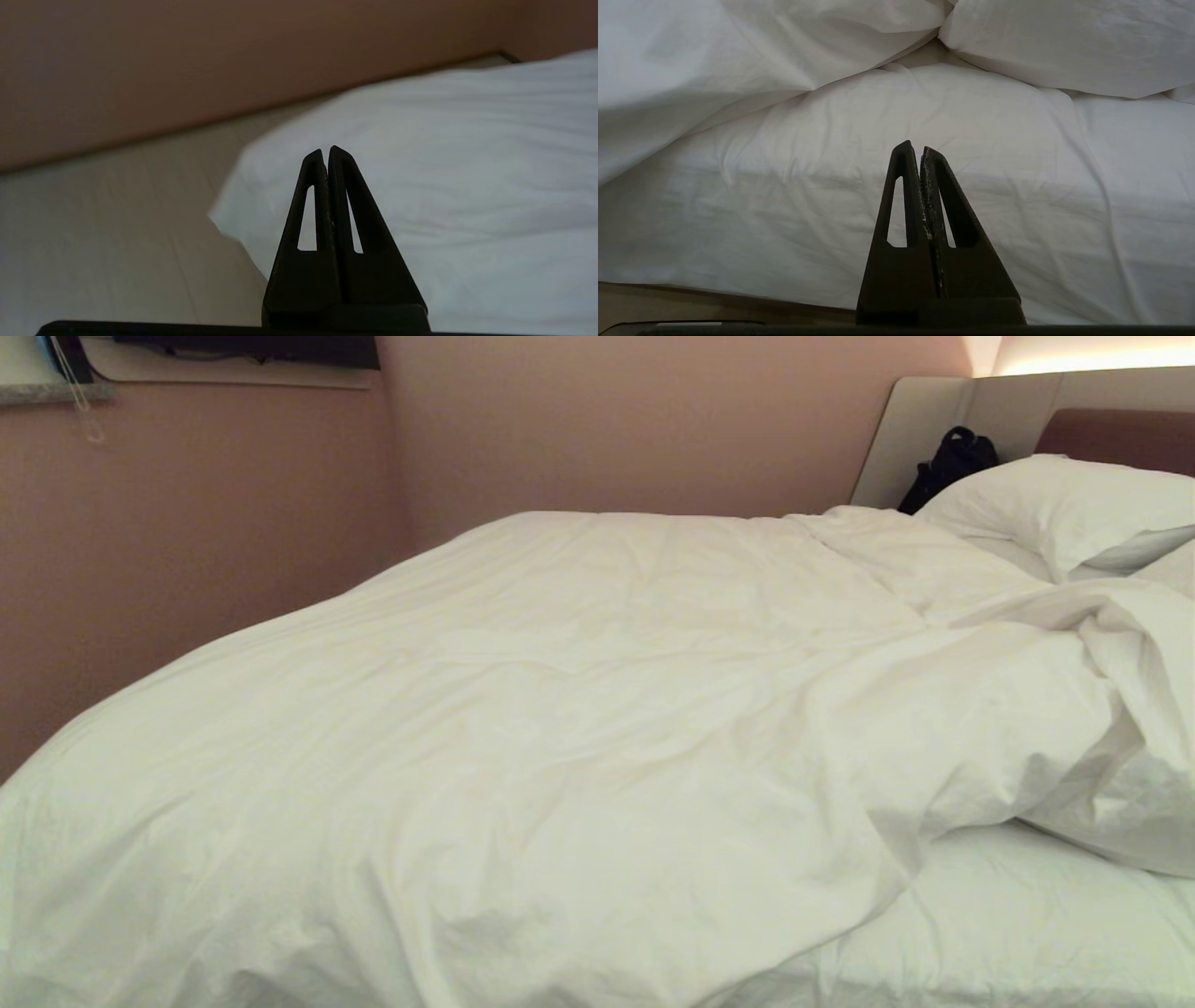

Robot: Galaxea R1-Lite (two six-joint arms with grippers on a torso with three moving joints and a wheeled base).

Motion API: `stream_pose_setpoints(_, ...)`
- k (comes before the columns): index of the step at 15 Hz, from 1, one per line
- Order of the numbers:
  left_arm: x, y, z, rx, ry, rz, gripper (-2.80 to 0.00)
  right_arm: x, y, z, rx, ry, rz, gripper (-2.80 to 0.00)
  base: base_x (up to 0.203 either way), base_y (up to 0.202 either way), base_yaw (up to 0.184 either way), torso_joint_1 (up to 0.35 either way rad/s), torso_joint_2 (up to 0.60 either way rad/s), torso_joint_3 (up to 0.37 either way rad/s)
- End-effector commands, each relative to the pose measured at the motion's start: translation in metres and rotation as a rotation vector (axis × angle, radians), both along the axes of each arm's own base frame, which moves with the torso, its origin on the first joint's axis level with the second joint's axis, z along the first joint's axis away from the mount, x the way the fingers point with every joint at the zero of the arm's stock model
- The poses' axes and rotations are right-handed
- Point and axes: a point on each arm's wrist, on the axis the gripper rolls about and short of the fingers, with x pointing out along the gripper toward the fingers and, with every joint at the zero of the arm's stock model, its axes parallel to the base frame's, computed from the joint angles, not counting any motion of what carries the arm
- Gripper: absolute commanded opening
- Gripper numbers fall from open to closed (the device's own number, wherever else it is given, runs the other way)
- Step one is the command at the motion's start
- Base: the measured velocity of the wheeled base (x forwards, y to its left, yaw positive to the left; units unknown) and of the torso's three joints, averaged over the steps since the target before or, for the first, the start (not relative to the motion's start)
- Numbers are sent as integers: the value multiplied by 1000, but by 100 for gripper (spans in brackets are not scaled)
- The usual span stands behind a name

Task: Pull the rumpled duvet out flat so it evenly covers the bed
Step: Hold the folded corner of the quilt

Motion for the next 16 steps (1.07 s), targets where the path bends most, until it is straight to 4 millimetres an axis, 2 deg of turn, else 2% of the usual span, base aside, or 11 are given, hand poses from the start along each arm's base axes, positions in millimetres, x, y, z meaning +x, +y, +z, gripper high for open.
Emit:
stream_pose_setpoints(1,-8,-13,2,221,-47,-1,-280,0,0,0,0,-1,0,-280,0,0,0,0,0,0)
stream_pose_setpoints(3,-13,-22,-2,346,-122,-37,-280,0,0,0,0,-1,1,-280,0,0,0,0,0,0)
stream_pose_setpoints(5,-19,-30,-4,394,-194,-96,-280,0,0,0,0,-1,0,-280,0,0,0,0,0,0)
stream_pose_setpoints(10,-42,-48,-4,351,-414,-307,-280,0,0,0,0,-1,1,-280,0,0,0,0,0,0)
stream_pose_setpoints(13,-60,-55,-17,317,-462,-511,-280,0,0,0,0,-1,0,-280,0,0,0,0,0,0)
stream_pose_setpoints(16,-82,-59,-42,223,-408,-791,-280,0,0,0,0,-1,1,-280,0,0,0,0,0,0)
